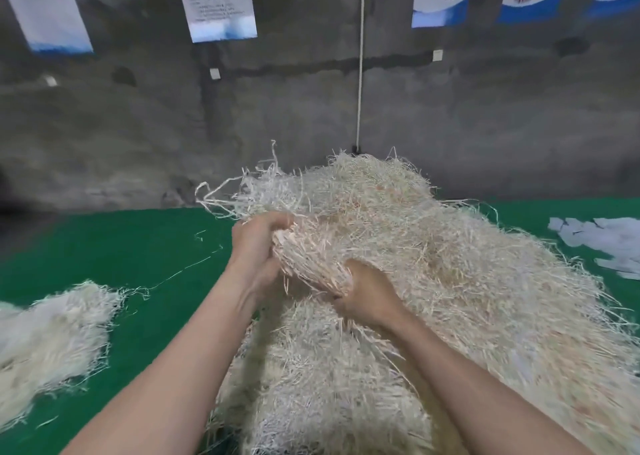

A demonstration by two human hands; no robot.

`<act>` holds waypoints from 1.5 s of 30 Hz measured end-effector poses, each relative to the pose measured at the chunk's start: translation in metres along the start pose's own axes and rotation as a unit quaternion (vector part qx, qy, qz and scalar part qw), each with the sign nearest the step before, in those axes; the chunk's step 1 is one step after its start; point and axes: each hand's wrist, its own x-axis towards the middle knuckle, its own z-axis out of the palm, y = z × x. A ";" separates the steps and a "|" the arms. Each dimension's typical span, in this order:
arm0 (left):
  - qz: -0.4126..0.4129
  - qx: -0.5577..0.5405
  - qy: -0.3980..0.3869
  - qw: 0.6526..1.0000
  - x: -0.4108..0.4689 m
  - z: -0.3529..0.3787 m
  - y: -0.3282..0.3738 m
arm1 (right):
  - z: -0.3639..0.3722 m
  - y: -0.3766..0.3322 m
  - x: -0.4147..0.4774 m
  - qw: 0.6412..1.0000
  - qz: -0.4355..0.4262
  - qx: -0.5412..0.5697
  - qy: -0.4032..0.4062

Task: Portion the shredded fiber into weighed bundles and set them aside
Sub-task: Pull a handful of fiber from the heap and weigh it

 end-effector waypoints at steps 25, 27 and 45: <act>0.019 0.022 -0.092 0.995 -0.032 -0.007 0.028 | -0.010 -0.032 -0.051 0.997 -0.050 -0.054 -0.040; 0.058 0.020 -0.053 0.997 -0.029 -0.017 0.037 | -0.004 -0.014 -0.040 0.998 0.020 -0.048 0.022; 0.278 0.798 -0.037 0.533 0.023 -0.026 -0.037 | -0.022 0.044 -0.049 0.956 -0.085 -0.237 0.150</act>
